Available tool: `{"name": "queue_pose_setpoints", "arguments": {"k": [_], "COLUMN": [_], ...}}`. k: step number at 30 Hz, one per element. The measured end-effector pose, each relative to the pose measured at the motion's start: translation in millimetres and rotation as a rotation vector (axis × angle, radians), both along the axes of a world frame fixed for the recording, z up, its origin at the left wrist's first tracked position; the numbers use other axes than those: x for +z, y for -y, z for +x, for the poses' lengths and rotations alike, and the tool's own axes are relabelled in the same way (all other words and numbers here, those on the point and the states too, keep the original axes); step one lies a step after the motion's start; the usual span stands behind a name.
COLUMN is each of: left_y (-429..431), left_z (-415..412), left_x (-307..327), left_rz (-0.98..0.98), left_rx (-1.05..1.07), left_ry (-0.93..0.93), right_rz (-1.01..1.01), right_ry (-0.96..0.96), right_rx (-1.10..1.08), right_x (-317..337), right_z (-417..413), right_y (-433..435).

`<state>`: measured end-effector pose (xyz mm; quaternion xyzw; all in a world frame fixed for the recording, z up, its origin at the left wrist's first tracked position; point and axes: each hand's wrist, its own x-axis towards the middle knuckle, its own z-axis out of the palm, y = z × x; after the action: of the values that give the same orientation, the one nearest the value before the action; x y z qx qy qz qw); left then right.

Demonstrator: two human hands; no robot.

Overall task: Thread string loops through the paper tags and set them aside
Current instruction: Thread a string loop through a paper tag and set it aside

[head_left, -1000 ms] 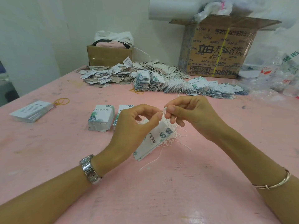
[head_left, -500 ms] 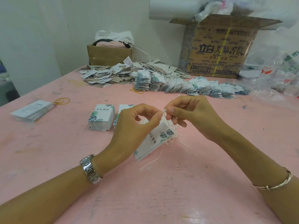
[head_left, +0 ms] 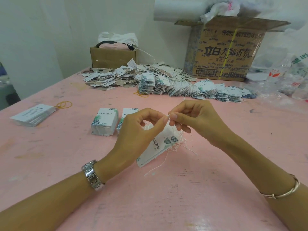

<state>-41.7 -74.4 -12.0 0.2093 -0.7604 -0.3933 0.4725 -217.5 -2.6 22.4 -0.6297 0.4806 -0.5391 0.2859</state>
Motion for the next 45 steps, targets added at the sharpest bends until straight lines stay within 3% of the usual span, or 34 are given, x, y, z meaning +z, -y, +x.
{"name": "queue_pose_setpoints", "arguments": {"k": [8,25,35,37,41,45], "left_y": [2.6,4.8,3.6,4.1,8.8,11.4], "left_z": [-1.6,-1.0,-1.7,-1.0,1.1,2.0], "left_x": [-0.2,-4.8,-0.9,0.4,6.8,12.1], "left_rz": [-0.038,-0.053,-0.112,-0.123,-0.087,-0.03], "left_rx": [-0.092,-0.056,0.029,0.047,0.09,0.098], "left_ry": [0.051,0.061,0.025,0.006,-0.127,-0.274], "right_rz": [0.065,0.047,-0.138,-0.13,0.068,0.038], "right_ry": [0.024,0.02,0.013,0.035,0.131,-0.116], "right_rx": [0.045,0.023,-0.095,-0.124,-0.179,-0.161], "right_x": [-1.3,-7.0,-8.9,-10.3,-12.6,-30.4], "right_z": [1.7,6.5,4.1,4.1,7.3,23.2], "right_y": [-0.8,0.6,2.5,3.9,8.9,5.5]}}
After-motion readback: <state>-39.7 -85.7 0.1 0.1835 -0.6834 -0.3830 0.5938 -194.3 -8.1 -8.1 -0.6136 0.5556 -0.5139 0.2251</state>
